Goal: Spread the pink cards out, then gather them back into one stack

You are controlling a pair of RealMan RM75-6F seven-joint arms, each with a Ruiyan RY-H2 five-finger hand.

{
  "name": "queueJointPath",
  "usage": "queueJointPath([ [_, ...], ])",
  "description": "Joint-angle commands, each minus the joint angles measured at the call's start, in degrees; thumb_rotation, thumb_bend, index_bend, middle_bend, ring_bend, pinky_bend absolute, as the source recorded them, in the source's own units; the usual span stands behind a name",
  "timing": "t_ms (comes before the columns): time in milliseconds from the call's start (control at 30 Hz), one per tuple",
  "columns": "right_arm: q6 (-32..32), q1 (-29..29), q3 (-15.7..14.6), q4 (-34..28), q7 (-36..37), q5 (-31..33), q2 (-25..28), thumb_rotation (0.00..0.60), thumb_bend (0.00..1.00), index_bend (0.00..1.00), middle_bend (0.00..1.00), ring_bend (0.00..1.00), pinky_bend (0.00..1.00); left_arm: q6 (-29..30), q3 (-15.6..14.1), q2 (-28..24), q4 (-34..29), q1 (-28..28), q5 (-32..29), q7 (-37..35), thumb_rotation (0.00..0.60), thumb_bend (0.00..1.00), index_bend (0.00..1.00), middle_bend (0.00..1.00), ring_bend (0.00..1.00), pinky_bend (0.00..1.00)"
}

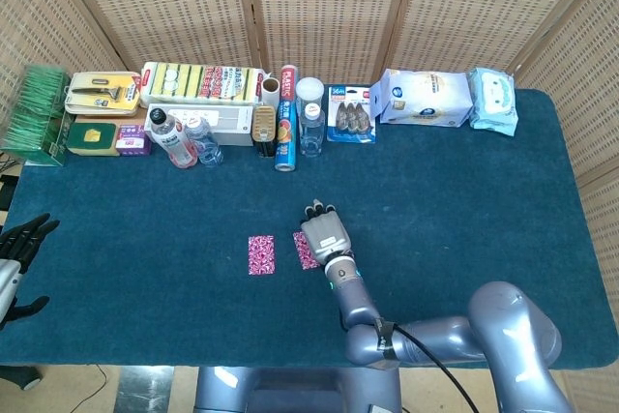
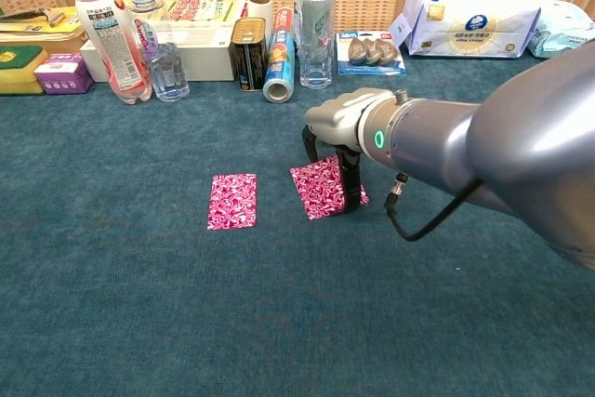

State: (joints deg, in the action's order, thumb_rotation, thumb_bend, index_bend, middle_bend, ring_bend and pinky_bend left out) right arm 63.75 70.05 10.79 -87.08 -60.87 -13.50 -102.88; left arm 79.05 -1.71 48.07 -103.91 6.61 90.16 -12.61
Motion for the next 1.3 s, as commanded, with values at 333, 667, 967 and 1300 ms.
queueJointPath([
  [333, -1.3, 0.8, 1.2, 2.3, -1.6, 1.2, -1.6, 0.6, 0.09, 0.29, 0.13, 0.05, 0.18, -0.4, 0.0, 0.1, -0.1, 0.3, -0.5, 0.3, 0.6, 0.05, 0.0, 0.0, 0.0, 0.05],
  [667, -1.6, 0.2, 1.4, 1.9, -1.3, 1.1, -0.9, 0.6, 0.09, 0.28, 0.13, 0.05, 0.18, -0.5, -0.1, 0.2, -0.2, 0.3, -0.6, 0.7, 0.6, 0.05, 0.0, 0.0, 0.0, 0.05],
  [967, -1.8, 0.0, 1.3, 1.5, -1.4, 1.1, -0.6, 0.6, 0.09, 0.27, 0.12, 0.05, 0.18, -0.5, -0.2, 0.1, -0.2, 0.4, -0.5, 0.6, 0.6, 0.05, 0.0, 0.0, 0.0, 0.05],
  [1300, -1.4, 0.3, 1.8, 1.3, -1.9, 2.1, -0.8, 0.6, 0.09, 0.25, 0.12, 0.04, 0.18, -0.4, -0.1, -0.1, 0.0, 0.5, -0.5, -0.1, 0.6, 0.05, 0.0, 0.0, 0.0, 0.05],
])
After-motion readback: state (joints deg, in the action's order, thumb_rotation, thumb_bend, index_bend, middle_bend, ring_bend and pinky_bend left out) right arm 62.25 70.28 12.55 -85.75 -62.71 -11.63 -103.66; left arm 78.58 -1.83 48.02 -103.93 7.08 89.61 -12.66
